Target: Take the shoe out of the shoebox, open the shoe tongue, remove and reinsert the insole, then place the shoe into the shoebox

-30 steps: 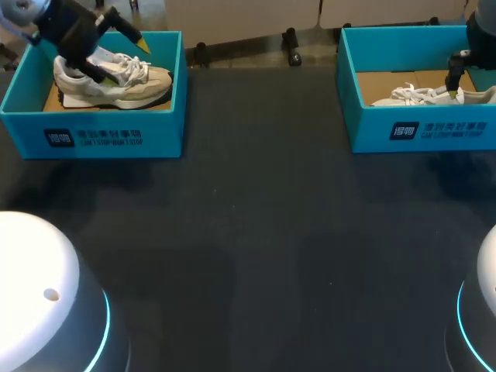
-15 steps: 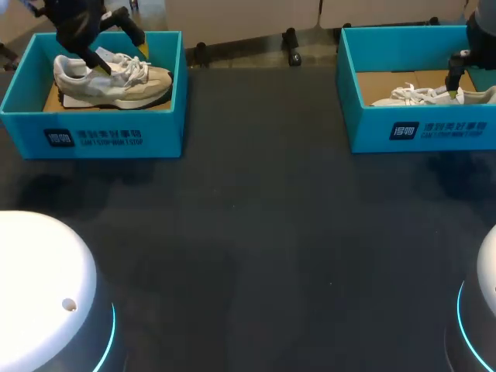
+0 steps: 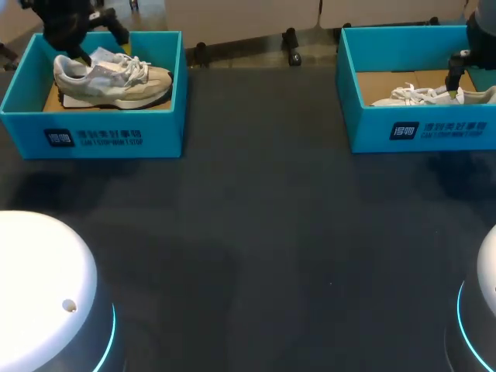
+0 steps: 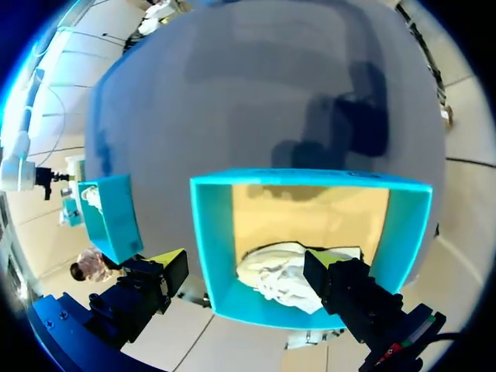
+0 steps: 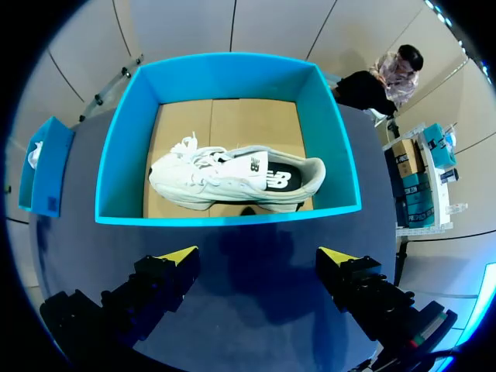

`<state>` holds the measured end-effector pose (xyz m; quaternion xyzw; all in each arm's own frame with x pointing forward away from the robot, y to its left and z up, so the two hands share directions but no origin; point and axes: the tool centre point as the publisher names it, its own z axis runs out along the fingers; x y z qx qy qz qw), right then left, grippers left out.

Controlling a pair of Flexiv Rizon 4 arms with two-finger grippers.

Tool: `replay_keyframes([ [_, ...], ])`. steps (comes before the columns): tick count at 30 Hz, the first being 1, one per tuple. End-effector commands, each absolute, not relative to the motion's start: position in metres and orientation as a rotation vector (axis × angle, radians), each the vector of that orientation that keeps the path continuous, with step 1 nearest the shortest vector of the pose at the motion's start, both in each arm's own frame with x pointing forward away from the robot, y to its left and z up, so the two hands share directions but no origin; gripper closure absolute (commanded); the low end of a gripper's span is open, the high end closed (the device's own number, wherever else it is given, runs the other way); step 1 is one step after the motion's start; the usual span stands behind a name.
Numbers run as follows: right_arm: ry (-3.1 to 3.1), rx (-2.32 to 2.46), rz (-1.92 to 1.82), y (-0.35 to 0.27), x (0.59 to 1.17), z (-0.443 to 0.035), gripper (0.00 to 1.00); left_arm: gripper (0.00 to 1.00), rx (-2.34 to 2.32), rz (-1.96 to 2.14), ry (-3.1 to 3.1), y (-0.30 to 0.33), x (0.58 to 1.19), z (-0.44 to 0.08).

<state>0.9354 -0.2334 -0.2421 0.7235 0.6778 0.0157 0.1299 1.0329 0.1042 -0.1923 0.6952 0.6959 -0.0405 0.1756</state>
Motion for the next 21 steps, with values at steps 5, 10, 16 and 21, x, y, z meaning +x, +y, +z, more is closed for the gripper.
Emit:
replay_keyframes([
  [5, 1.968, 2.102, 0.048, -0.233, 0.935, -0.242, 0.0, 0.0, 2.047, -0.083, 1.988, 0.131, 1.069, -0.207],
  [10, 1.968, 2.102, 0.048, -0.233, 0.935, -0.242, 0.0, 0.0, 2.063, 0.025, 1.968, 0.149, 1.092, -0.217],
  [16, 1.968, 2.102, 0.048, -0.233, 0.935, -0.242, 0.0, 0.0, 2.118, 0.058, 1.945, 0.166, 1.107, -0.229],
  [21, 1.968, 2.102, 0.048, -0.233, 0.935, -0.242, 0.0, 0.0, 2.136, 0.046, 1.942, 0.183, 1.128, -0.241],
])
